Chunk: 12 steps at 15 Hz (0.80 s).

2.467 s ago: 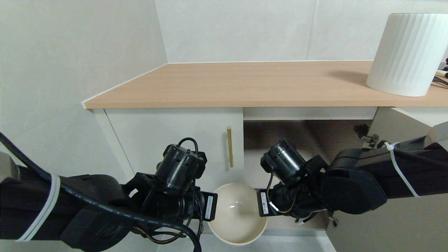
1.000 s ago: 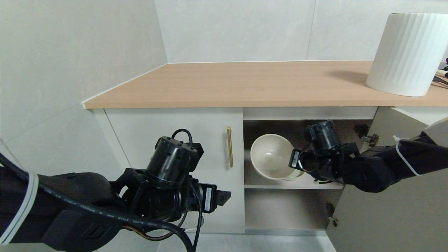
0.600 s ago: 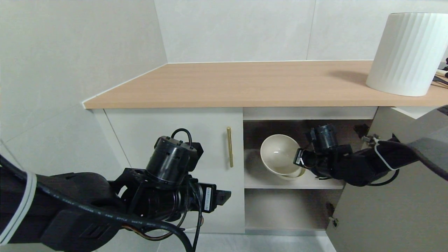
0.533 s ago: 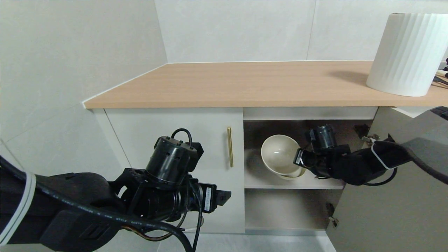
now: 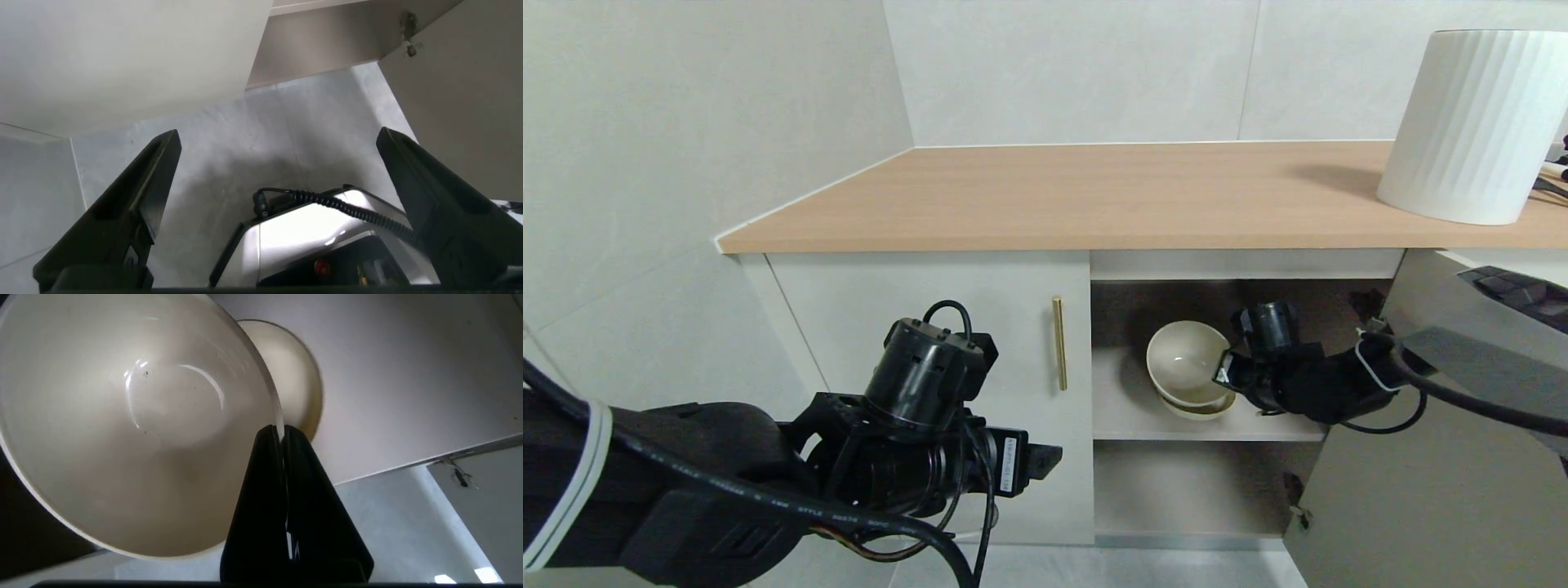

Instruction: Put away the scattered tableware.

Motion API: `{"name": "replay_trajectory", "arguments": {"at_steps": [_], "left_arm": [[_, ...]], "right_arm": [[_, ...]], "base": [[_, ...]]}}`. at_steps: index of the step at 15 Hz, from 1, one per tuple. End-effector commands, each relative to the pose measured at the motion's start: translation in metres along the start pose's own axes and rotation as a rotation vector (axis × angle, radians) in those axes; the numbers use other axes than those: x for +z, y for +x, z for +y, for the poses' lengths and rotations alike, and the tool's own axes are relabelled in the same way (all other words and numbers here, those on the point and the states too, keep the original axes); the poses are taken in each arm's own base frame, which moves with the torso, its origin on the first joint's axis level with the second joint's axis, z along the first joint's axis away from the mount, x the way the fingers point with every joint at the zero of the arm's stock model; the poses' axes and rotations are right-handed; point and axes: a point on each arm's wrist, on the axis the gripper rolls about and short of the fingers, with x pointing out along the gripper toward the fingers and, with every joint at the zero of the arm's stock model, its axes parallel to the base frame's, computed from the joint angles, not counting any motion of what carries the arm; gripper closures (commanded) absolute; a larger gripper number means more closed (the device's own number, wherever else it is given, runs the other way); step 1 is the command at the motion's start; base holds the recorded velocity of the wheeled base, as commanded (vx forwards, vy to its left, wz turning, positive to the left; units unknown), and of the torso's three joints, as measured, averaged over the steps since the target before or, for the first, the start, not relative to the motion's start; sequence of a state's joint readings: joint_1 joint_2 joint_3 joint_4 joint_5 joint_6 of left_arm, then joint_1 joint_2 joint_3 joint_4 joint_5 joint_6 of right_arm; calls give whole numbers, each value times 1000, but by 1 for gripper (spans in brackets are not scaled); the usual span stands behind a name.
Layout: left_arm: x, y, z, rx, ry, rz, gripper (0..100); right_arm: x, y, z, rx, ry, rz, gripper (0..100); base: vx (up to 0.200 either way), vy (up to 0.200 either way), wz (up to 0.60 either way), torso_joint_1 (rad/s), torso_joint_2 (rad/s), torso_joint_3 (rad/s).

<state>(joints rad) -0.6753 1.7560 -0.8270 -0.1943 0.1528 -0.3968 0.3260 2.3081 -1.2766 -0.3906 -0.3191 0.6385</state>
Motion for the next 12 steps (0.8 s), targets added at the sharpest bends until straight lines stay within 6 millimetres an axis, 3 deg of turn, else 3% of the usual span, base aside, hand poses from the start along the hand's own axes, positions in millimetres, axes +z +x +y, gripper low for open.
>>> {"name": "replay_trajectory", "arguments": {"at_steps": [1,12], "left_arm": [[0,1,0,2,0,3,0],[0,1,0,1,0,1,0]], "right_arm": [[-4,9,-3,-14,3,7,100],[-8,23,-12,-66,3,1,100]], "base": [[0,0,0,0,0,0],[0,0,0,0,0,0]]}}
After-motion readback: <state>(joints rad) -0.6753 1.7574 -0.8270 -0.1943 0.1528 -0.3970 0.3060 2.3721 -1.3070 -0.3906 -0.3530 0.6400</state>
